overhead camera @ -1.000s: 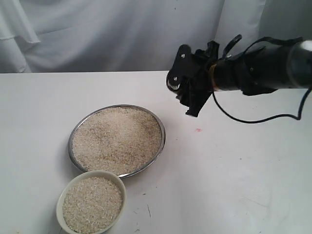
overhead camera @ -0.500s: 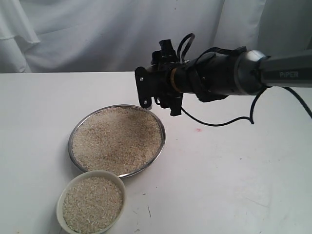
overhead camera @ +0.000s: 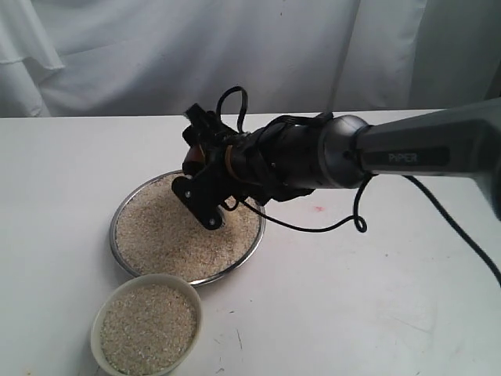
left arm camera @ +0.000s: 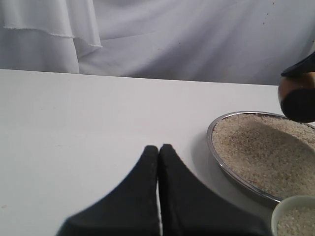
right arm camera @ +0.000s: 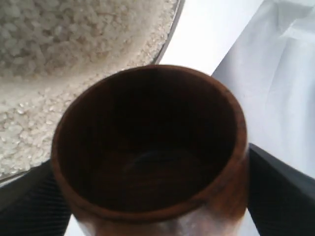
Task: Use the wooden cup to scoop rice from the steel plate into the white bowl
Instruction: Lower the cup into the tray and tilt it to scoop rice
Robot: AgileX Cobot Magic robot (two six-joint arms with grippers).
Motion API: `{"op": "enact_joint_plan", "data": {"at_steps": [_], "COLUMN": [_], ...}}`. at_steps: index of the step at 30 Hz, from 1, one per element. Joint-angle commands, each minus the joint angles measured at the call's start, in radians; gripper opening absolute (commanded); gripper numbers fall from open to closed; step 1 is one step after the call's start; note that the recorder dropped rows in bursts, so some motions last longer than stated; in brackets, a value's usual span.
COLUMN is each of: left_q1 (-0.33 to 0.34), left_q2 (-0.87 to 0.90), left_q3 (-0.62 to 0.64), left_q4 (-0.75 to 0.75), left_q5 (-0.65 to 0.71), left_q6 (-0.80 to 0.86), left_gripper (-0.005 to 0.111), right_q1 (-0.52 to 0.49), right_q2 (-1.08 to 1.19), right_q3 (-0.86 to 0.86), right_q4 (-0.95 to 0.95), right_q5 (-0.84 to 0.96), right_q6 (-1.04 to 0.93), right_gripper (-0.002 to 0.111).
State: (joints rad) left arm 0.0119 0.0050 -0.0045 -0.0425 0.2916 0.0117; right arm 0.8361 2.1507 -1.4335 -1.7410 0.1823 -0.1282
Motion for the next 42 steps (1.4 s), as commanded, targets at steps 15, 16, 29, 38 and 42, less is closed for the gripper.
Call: {"op": "enact_joint_plan", "data": {"at_steps": [15, 16, 29, 38, 42], "left_q1": [-0.002, -0.002, -0.002, -0.002, -0.002], "left_q2": [-0.005, -0.005, -0.005, -0.005, -0.005], "left_q3": [0.005, 0.005, 0.005, 0.005, 0.005], "left_q4": [-0.001, -0.001, -0.001, -0.001, -0.001], "left_q5": [-0.006, -0.006, -0.006, -0.006, -0.006], "left_q6": [-0.003, -0.003, -0.003, -0.003, -0.003], "left_gripper": [0.0, 0.0, 0.0, 0.0, 0.0], "right_q1": [0.066, 0.07, 0.103, 0.112, 0.112], "right_q2": [0.183, 0.183, 0.168, 0.136, 0.11], "right_q3": [-0.165, -0.153, -0.129, -0.079, -0.037], "right_q4": [-0.003, -0.003, 0.116, 0.188, 0.217], "right_q5": [0.048, 0.042, 0.08, 0.132, 0.137], "right_q6": [-0.164, -0.164, -0.134, -0.218, -0.243], "right_gripper": [0.0, 0.0, 0.0, 0.0, 0.0]}}
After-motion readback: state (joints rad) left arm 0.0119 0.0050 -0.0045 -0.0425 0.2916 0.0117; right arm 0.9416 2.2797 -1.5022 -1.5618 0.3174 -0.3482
